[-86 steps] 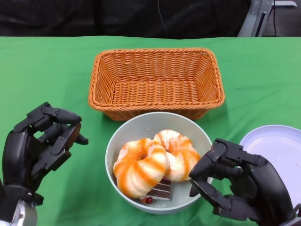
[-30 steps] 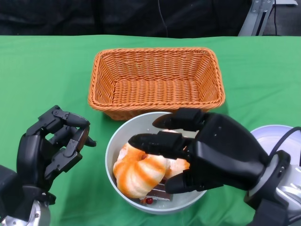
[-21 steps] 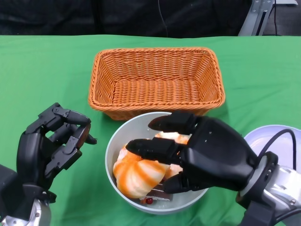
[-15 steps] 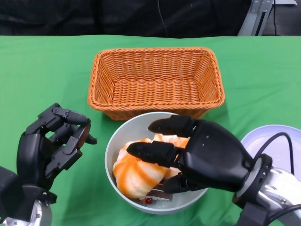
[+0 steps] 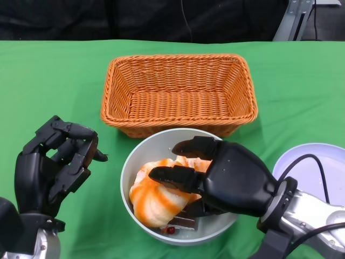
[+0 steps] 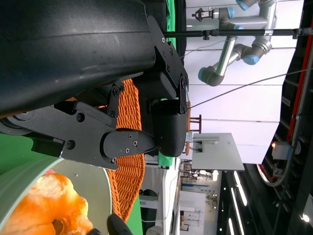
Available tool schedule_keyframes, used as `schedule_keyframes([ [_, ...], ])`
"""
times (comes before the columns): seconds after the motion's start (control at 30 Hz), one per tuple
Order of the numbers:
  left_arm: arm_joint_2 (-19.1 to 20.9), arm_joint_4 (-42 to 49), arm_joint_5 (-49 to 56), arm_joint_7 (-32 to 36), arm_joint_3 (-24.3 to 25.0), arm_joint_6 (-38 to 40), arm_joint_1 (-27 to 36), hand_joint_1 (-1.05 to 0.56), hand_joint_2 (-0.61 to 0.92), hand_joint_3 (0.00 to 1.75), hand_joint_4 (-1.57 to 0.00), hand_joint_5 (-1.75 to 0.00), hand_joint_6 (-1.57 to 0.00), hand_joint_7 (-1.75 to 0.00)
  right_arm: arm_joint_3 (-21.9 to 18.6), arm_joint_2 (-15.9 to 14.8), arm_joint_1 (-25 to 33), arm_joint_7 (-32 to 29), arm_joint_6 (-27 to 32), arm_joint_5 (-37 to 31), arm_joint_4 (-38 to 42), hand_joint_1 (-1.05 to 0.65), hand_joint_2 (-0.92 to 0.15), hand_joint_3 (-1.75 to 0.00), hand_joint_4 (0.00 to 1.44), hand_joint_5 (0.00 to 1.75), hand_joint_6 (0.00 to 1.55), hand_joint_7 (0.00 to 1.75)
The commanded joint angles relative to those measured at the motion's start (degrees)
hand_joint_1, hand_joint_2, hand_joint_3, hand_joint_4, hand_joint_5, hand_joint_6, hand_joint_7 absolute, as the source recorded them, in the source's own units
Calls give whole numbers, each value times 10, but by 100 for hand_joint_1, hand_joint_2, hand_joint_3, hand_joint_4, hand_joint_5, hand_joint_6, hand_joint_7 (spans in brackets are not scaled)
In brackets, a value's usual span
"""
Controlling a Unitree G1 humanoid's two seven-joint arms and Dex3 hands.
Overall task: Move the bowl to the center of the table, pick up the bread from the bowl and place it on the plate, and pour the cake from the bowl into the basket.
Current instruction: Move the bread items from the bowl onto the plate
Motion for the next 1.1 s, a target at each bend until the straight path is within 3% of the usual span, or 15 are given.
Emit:
schedule_keyframes([
  [0.03,7,-6,3,10,7,-8,-2,-18,88,42,-72,-156,-78,-118,19,4,-22,-34,6,-8,38,-70,-88,0,62,24,65,4],
  [0.4,9,-19,4,24,10,-8,-5,-15,87,46,-73,-156,-77,-123,67,24,-57,-91,24,-6,123,-67,-85,0,62,30,70,4],
  [0.7,10,-10,-3,15,13,-16,-10,-16,85,49,-74,-155,-77,-121,94,54,-82,-136,44,-8,181,-66,-88,0,64,36,76,5],
  [1.1,8,-11,-7,13,16,-14,-10,-17,83,52,-75,-154,-78,-120,128,73,-101,-127,55,1,222,-57,-88,0,75,42,86,6],
])
